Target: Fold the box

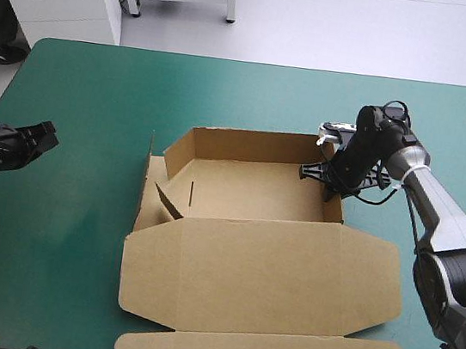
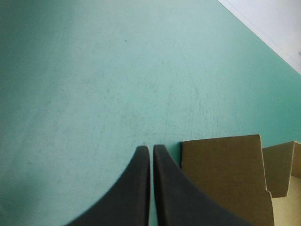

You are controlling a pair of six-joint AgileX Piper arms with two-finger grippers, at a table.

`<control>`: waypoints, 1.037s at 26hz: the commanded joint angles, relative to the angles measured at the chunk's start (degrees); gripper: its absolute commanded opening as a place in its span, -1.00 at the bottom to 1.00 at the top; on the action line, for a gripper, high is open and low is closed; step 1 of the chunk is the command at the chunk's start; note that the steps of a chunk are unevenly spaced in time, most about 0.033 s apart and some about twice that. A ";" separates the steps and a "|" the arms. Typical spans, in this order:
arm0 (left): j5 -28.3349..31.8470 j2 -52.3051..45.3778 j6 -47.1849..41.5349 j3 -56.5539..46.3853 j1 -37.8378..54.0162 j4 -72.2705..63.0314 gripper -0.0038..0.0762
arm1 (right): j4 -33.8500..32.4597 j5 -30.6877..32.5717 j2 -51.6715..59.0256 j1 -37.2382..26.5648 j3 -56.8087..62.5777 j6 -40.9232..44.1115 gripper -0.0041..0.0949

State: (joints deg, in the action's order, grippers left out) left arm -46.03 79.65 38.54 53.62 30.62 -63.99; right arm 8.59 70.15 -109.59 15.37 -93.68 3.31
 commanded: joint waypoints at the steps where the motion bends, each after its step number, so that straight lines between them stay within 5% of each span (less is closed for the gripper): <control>1: -0.16 -2.01 -0.42 1.36 -0.28 -2.60 -0.89 | 0.64 0.23 2.53 -0.17 -3.00 -0.06 -0.91; 9: -0.05 -2.01 -0.42 1.36 -0.28 -1.87 -0.89 | 1.00 1.73 5.51 -0.17 -8.12 -0.57 -0.92; 25: -1.19 -2.01 -0.42 1.36 -0.28 2.40 -0.89 | 3.71 1.73 28.31 -0.17 -8.08 -0.50 -0.92; 27: -2.58 -2.01 -0.31 1.36 -0.28 2.83 -0.73 | 5.23 1.73 28.18 -0.17 -8.08 -0.87 -0.92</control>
State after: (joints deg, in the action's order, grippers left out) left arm -47.42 79.65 38.54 53.62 30.62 -58.68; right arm 10.97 71.33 -83.48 15.37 -100.00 2.69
